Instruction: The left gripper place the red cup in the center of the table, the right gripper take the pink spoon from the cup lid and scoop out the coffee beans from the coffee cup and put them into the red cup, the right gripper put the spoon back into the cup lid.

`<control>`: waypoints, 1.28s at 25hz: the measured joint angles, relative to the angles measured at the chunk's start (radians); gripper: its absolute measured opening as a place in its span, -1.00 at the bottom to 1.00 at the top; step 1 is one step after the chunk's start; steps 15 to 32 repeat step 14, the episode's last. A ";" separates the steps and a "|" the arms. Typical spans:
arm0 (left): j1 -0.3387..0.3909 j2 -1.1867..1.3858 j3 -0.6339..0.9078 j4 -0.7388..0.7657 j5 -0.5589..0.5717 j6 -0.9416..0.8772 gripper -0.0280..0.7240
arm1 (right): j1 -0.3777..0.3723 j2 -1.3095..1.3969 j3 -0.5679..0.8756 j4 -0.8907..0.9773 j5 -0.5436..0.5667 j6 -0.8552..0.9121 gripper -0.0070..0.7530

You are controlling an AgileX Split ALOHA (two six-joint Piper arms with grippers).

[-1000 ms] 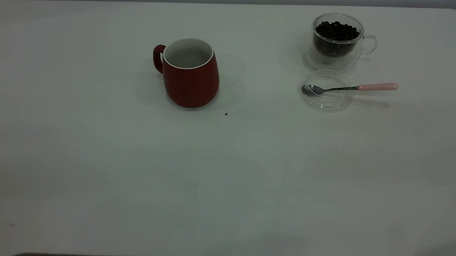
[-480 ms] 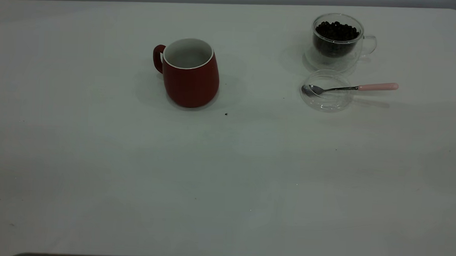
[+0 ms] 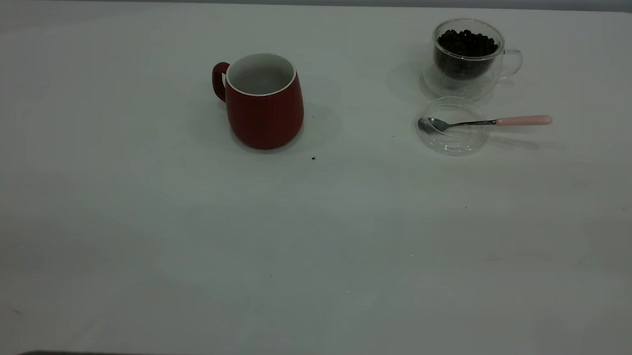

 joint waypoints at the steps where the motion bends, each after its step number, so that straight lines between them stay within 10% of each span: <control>1: 0.000 0.000 0.000 0.000 0.000 0.000 0.64 | 0.000 -0.007 0.000 0.000 0.000 0.000 0.32; 32: 0.000 0.000 0.000 0.000 0.000 0.000 0.64 | 0.000 -0.131 0.003 0.000 -0.002 0.000 0.28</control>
